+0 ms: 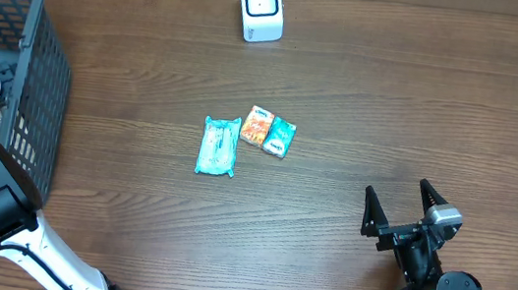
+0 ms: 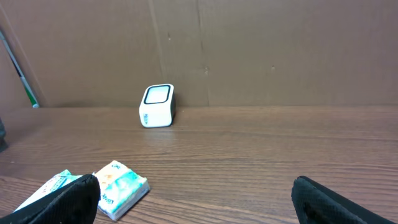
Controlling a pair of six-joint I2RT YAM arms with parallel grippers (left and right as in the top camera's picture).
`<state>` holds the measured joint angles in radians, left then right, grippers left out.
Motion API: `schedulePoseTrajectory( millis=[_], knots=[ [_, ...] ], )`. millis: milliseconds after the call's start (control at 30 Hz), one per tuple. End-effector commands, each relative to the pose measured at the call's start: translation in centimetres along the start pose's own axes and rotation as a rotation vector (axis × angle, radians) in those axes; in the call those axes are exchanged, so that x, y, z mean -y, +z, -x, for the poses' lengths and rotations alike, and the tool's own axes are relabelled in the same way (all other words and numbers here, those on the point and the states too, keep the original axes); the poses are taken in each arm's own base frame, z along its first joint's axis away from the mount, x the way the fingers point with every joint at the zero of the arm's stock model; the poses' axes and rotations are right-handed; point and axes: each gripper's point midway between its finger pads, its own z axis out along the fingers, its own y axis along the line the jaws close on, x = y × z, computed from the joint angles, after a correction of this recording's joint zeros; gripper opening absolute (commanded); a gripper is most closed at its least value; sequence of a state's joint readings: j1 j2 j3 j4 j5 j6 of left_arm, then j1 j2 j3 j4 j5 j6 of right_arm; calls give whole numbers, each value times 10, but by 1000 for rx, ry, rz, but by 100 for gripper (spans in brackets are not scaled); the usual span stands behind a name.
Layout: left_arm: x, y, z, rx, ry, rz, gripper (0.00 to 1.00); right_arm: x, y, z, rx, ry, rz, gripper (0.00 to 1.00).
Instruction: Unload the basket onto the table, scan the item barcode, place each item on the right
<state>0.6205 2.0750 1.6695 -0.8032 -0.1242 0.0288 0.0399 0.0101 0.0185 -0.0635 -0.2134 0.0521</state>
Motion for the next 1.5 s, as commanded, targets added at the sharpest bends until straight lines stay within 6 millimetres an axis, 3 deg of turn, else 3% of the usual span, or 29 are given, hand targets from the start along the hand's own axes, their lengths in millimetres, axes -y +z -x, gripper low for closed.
schedulePoseTrajectory(
  millis=[0, 233, 433, 600, 700, 867, 1000, 1267, 1467],
  knots=[
    [-20, 2, -4, 9, 26, 127, 84, -2, 0, -3, 0, 4, 10, 100],
    [-43, 25, -20, 11, 13, 189, 96, -2, 0, -3, 1, 4, 10, 100],
    [-51, 36, -34, -11, 24, 194, 95, -2, 0, -3, 0, 4, 10, 100],
    [-60, 51, -63, -67, 6, 197, 89, -2, 0, -3, 1, 4, 10, 100],
    [-62, 58, -81, -105, -27, 197, 82, -2, 0, -3, 0, 4, 10, 100],
    [-55, 66, -106, -157, -85, 175, 60, -2, 0, -3, 0, 4, 10, 100],
    [-35, 68, -106, -158, -90, 65, 35, -2, 0, -3, 1, 4, 10, 100],
    [-24, 68, -103, -148, -83, 19, 4, -2, 0, -3, 0, 4, 10, 100],
    [-17, 63, -93, -134, -80, -15, 4, -2, 0, -3, 1, 4, 10, 100]
  ],
)
